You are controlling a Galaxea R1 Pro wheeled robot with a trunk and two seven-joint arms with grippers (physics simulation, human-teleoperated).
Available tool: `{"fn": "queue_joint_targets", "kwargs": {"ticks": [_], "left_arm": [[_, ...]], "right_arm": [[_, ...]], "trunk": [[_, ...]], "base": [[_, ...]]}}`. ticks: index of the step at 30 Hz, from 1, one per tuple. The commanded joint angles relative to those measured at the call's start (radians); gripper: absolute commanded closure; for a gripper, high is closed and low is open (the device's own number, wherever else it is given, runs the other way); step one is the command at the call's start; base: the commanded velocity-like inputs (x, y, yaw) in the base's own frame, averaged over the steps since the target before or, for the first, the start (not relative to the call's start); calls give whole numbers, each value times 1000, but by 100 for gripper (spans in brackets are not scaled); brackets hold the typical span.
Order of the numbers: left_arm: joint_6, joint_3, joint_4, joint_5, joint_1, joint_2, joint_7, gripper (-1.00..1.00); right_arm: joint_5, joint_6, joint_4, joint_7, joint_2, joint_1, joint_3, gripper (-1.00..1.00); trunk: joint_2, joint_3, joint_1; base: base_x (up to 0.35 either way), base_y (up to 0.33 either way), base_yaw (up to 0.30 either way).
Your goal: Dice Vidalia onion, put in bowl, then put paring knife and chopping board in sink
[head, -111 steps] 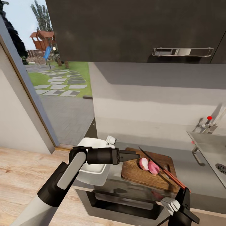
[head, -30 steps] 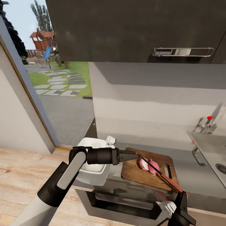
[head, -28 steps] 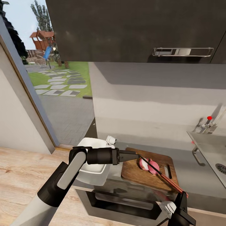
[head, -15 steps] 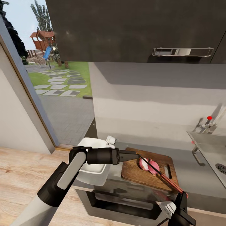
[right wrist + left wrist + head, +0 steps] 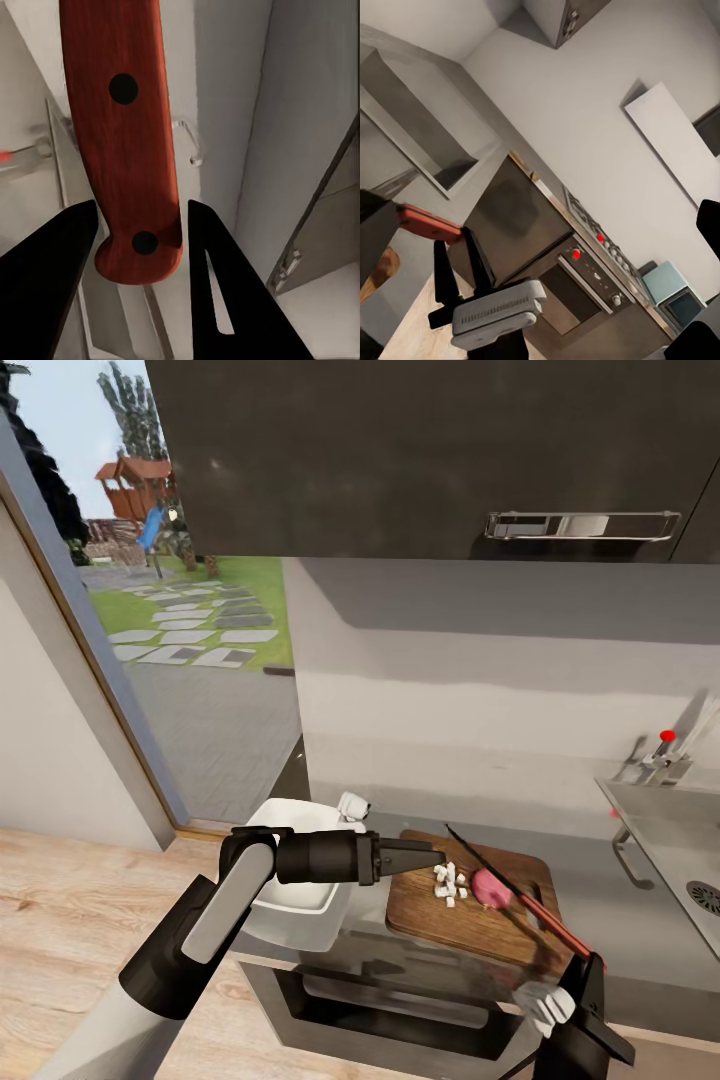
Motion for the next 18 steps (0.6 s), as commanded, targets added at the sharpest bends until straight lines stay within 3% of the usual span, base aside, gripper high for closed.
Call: {"fn": "queue_joint_targets", "kwargs": {"ticks": [1, 10, 18], "left_arm": [[5, -1, 0, 3, -1, 0, 0, -100], [5, 0, 0, 3, -1, 1, 0, -100], [5, -1, -2, 3, -1, 1, 0, -100]], "right_arm": [[3, 8, -5, 0, -1, 0, 1, 100], [0, 10, -19, 3, -1, 0, 0, 100], [-4, 23, 61, 15, -1, 0, -14, 100]], "trunk": [[-1, -1, 0], [-1, -1, 0], [-1, -1, 0]], "base": [[0, 0, 0], [0, 0, 0], [0, -37, 0]]}}
